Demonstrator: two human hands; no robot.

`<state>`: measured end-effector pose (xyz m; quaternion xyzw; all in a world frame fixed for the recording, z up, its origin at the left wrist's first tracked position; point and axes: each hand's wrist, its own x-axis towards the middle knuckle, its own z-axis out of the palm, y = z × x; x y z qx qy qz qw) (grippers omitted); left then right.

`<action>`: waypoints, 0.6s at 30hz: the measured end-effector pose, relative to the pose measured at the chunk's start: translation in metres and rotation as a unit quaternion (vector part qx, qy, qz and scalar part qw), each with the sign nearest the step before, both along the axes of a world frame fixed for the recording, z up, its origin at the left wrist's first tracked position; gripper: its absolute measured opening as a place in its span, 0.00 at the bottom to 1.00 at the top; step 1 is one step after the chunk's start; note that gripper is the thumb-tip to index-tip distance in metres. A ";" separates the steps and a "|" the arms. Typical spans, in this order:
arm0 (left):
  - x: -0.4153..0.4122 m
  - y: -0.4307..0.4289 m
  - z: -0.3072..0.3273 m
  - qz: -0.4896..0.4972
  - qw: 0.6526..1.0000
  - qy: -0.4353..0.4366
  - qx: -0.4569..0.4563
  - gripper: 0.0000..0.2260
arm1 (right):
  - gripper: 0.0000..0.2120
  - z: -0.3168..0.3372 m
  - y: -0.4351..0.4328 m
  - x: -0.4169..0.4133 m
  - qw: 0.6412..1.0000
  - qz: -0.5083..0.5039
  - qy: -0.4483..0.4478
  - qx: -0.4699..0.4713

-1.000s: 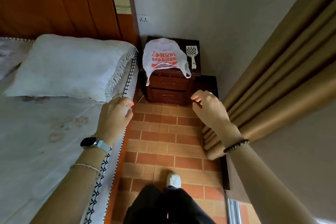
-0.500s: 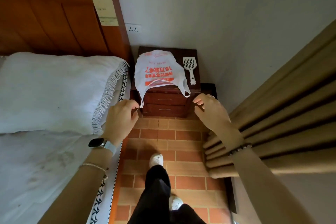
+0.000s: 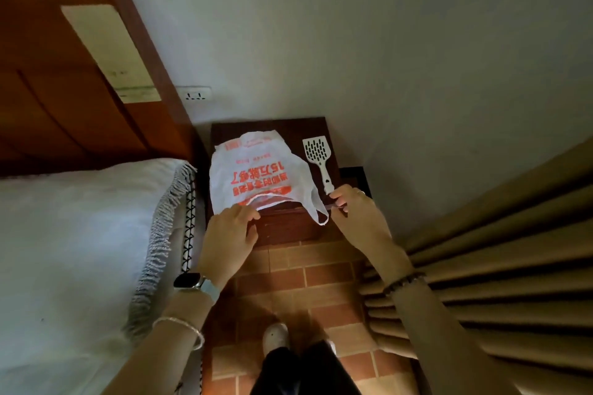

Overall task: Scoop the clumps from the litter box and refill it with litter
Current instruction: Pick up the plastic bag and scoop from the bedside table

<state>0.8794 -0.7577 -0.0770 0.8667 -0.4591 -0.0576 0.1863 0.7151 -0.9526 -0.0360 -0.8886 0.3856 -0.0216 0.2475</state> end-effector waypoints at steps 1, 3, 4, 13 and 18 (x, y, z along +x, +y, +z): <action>0.004 -0.009 -0.005 -0.004 1.000 0.004 0.001 0.08 | 0.13 -0.004 -0.008 0.005 1.000 -0.010 0.000 0.011; 0.009 -0.027 -0.014 -0.009 1.000 0.011 0.007 0.08 | 0.14 -0.012 -0.025 0.015 0.999 -0.027 0.000 0.028; 0.012 -0.036 -0.019 -0.009 1.000 0.014 0.010 0.08 | 0.15 -0.018 -0.034 0.019 0.999 -0.035 -0.001 0.033; 0.046 -0.105 -0.093 0.015 0.999 0.033 0.035 0.10 | 0.19 -0.132 -0.133 0.082 0.991 -0.092 -0.006 0.100; 0.063 -0.144 -0.147 0.016 0.998 0.036 0.041 0.10 | 0.20 -0.214 -0.164 0.121 0.990 -0.121 -0.014 0.072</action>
